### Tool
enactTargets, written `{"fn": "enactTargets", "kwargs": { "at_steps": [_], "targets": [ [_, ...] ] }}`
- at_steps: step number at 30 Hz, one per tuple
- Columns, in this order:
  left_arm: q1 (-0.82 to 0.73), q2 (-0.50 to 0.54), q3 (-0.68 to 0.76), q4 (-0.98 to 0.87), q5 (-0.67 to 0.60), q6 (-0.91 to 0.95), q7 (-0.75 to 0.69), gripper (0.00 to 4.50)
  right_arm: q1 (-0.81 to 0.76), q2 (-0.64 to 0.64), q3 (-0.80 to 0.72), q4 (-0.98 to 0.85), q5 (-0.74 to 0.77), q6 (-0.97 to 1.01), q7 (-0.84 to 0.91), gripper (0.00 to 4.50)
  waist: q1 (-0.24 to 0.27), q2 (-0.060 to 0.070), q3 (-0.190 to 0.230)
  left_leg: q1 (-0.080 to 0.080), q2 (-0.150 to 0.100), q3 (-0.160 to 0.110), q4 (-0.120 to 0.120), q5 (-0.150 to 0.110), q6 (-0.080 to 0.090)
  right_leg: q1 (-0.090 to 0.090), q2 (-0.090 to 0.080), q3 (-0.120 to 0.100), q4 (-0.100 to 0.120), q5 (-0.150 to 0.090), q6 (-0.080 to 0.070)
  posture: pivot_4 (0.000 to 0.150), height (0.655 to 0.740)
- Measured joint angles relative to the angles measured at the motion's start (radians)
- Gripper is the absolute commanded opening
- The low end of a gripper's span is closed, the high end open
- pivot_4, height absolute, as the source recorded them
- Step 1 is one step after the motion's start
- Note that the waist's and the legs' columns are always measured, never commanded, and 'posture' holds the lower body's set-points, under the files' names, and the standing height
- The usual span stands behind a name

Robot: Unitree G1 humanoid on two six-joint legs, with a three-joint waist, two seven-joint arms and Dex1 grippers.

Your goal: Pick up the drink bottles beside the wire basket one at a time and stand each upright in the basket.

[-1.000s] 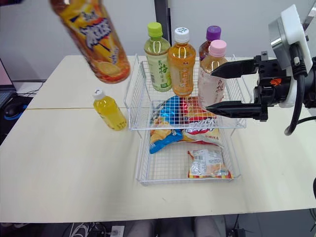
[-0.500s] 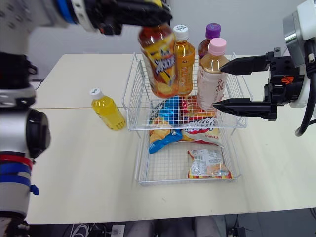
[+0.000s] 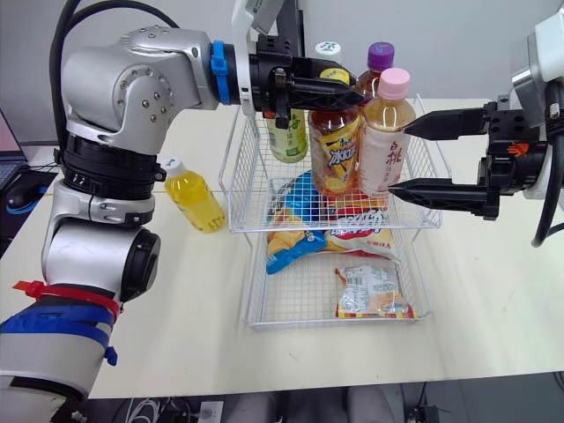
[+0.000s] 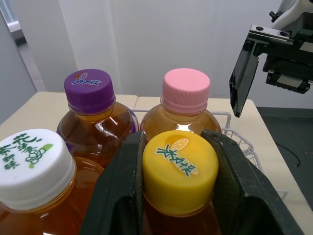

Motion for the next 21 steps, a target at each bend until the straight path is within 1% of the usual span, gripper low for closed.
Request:
{"fn": "enactTargets", "kwargs": {
  "at_steps": [4,6,8,12,13,14,21],
  "targets": [
    [-0.003,-0.008,0.018,0.041,0.004,-0.006,-0.002,1.37,0.004,-0.007,-0.022,-0.014,0.017,0.004,-0.005,4.5,0.0,0.0,0.0,0.0,0.0,0.0,0.001,0.0,0.0,0.0,0.0,0.0,0.001,0.0,0.0,0.15,0.74],
    [-0.008,-0.008,0.021,0.052,0.004,-0.001,-0.012,2.09,0.006,-0.009,-0.025,-0.013,0.018,0.004,-0.008,4.5,0.0,0.0,0.0,0.0,0.0,0.0,0.001,0.0,0.0,0.0,0.0,0.0,0.001,0.0,0.0,0.15,0.74],
    [-0.013,-0.007,0.025,0.053,0.001,0.019,-0.033,2.66,0.008,-0.01,-0.027,-0.013,0.018,0.005,-0.011,4.5,0.0,0.0,0.0,0.0,0.0,0.0,0.001,0.0,0.0,0.0,0.0,0.0,0.001,0.0,0.0,0.15,0.74],
    [-0.034,0.0,0.047,0.052,-0.004,0.045,-0.066,3.99,0.01,-0.01,-0.028,-0.013,0.019,0.005,-0.019,4.5,0.0,0.0,0.0,0.0,0.0,0.0,0.002,0.0,0.0,0.0,0.0,0.0,0.002,0.0,0.0,0.15,0.74],
    [-0.043,0.003,0.053,0.053,-0.004,0.052,-0.068,4.3,0.01,-0.01,-0.028,-0.013,0.019,0.005,-0.02,4.5,0.0,0.0,0.0,0.0,0.0,0.0,0.002,0.0,0.0,0.0,0.0,0.0,0.002,0.0,0.0,0.15,0.74],
    [-0.051,0.005,0.06,0.053,-0.004,0.057,-0.069,4.47,0.01,-0.01,-0.028,-0.014,0.019,0.005,-0.021,4.5,0.0,0.0,0.0,0.0,0.0,-0.001,0.002,0.0,0.0,0.0,0.0,0.0,0.002,0.0,0.0,0.15,0.74],
    [-0.103,0.026,0.107,0.056,-0.022,0.094,-0.088,4.47,0.011,-0.01,-0.029,-0.015,0.018,0.005,-0.027,4.5,0.0,0.0,0.0,0.0,0.0,-0.001,0.003,0.0,0.0,0.0,0.0,-0.001,0.004,0.0,0.0,0.15,0.74]
  ]
}}
